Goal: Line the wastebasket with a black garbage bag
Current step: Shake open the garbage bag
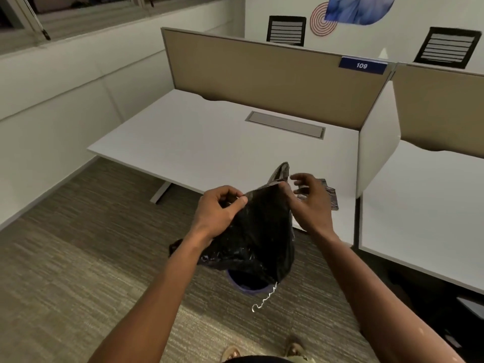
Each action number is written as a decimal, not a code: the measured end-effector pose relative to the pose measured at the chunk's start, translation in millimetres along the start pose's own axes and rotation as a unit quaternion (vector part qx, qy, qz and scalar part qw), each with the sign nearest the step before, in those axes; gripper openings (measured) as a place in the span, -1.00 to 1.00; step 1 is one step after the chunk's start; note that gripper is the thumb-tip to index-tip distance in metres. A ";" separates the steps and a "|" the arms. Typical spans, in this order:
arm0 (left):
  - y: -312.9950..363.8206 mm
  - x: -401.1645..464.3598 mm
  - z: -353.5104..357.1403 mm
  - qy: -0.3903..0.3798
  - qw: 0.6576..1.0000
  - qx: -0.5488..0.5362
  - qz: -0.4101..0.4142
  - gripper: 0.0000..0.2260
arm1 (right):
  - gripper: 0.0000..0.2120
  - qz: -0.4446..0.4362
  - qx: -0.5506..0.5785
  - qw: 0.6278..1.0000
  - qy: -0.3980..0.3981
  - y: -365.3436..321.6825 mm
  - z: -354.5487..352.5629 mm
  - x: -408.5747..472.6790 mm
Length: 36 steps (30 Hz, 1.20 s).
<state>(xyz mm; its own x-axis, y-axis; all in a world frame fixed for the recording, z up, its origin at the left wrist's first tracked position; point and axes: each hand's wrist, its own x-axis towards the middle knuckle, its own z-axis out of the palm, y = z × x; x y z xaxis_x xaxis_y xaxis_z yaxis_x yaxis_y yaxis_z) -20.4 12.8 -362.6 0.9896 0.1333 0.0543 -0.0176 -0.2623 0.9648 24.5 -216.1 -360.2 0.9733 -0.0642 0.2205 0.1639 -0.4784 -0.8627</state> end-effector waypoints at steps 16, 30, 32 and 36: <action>-30.1 -12.1 -10.6 -0.007 0.983 0.115 -0.144 -0.35 | -0.88 0.273 0.400 0.859 -0.165 16.1 10.3 -28.9; -60.8 -10.5 -3.0 -0.083 0.953 0.227 -0.183 -0.85 | -0.82 0.332 0.253 0.905 -0.081 44.9 -0.3 -23.4; -43.2 5.9 -18.7 -0.052 0.964 0.087 -0.245 -0.85 | -0.81 0.313 0.207 0.924 -0.080 32.9 -4.7 -3.5; 24.7 44.9 -36.7 0.058 0.963 -0.129 -0.229 -0.87 | -0.83 0.181 0.170 0.967 -0.051 -33.3 -24.5 46.9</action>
<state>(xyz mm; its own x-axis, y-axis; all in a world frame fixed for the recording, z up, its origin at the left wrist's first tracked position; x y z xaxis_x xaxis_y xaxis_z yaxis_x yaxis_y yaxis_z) 18.4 47.4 -326.9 0.8796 0.2879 -0.3788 0.3677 0.0939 0.9252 60.8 -224.6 -310.0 0.9848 -0.0780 -0.1555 -0.1643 -0.1232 -0.9787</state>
